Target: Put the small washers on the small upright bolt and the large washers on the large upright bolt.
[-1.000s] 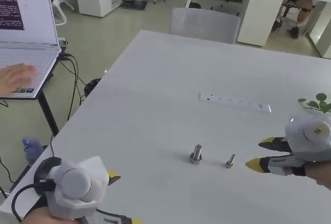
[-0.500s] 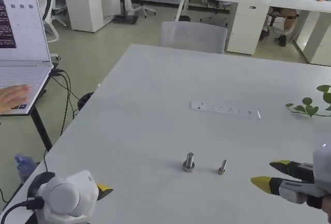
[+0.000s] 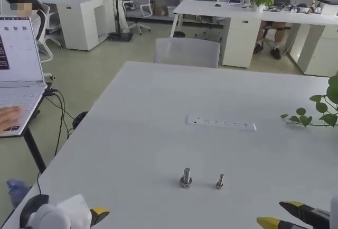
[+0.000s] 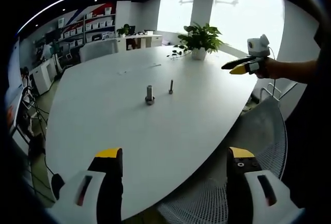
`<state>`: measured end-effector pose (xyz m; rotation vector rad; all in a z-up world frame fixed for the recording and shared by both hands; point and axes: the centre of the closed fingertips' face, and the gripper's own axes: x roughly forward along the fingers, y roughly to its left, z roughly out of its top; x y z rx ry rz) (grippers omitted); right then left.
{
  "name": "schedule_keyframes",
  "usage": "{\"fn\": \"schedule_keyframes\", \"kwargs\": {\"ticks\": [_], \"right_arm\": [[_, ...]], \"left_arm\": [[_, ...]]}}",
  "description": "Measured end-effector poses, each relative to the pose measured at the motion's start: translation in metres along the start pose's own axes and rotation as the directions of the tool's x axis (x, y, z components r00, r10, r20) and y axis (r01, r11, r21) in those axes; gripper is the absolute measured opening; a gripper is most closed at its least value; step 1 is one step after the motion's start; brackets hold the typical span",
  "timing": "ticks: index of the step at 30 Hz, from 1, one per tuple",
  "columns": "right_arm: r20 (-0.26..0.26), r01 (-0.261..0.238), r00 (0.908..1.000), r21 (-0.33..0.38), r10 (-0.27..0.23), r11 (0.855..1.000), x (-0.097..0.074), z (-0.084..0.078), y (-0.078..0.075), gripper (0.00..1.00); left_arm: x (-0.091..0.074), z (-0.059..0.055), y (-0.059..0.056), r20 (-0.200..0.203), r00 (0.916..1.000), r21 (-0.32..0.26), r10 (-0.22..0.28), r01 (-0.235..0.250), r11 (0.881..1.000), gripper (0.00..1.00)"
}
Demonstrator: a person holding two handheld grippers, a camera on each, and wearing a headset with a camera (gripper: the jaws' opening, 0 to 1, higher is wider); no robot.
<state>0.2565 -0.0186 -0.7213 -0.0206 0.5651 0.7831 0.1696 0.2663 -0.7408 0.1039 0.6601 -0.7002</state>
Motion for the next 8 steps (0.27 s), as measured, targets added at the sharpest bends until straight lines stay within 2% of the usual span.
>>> {"fn": "schedule_keyframes", "kwargs": {"ticks": [4, 5, 8], "right_arm": [[-0.025, -0.004, 0.9997, 0.005, 0.004, 1.000, -0.002, -0.023, 0.008, 0.57], [-0.045, -0.023, 0.9987, 0.005, 0.023, 1.000, -0.004, -0.031, 0.017, 0.57], [-0.065, -0.023, 0.9976, -0.007, 0.023, 1.000, -0.005, -0.045, 0.021, 0.58]], "left_arm": [[0.001, 0.002, -0.001, 0.023, 0.9997, -0.003, 0.004, -0.004, 1.000, 0.84], [0.001, 0.002, -0.001, 0.024, 0.9997, -0.005, 0.004, -0.003, 1.000, 0.84], [0.000, -0.002, 0.000, 0.012, 0.9999, -0.010, 0.011, -0.010, 1.000, 0.84]]}}
